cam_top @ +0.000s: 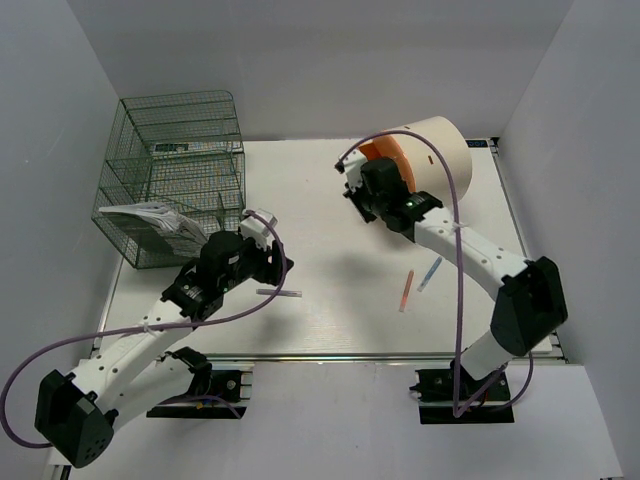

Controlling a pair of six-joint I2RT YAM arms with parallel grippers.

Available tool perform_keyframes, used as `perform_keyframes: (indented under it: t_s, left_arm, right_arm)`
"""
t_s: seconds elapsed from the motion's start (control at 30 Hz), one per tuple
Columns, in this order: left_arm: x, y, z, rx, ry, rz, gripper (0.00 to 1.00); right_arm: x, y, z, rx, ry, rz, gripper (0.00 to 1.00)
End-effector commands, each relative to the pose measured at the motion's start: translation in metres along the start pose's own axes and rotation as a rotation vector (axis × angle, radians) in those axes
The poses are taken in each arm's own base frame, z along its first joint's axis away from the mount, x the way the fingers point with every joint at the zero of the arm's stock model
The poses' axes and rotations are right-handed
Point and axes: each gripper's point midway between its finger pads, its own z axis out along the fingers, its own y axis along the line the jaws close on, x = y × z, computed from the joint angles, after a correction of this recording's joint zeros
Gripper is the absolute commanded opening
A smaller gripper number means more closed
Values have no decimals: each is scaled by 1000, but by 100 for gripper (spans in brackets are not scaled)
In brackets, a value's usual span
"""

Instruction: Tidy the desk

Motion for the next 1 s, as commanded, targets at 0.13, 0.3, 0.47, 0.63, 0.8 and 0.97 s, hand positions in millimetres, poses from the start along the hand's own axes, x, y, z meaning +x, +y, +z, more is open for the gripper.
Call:
perform_keyframes:
  t_s: [0.13,0.3,0.47,0.63,0.8,0.97]
  left_arm:
    - [-35,-13,-31,52,-161,53,72]
    - [-41,-14,-39,52,-194,54,72]
    - [-43,-17,-41,65,-198,57,72]
    - [-42,-18,-41,71,-195,56,73]
    - [-42,-17,-42,66,-199,56,73]
    - [-41,-16,-41,62,-198,55,73]
  right_arm:
    - [0,-31,14,308,102,-127,0]
    - [10,-45,20,409,159,-195,0]
    - [13,-56,22,463,181,-236,0]
    - [17,-67,22,541,187,-286,0]
    - [21,-78,28,582,204,-303,0]
    - [22,-90,32,608,219,-311,0]
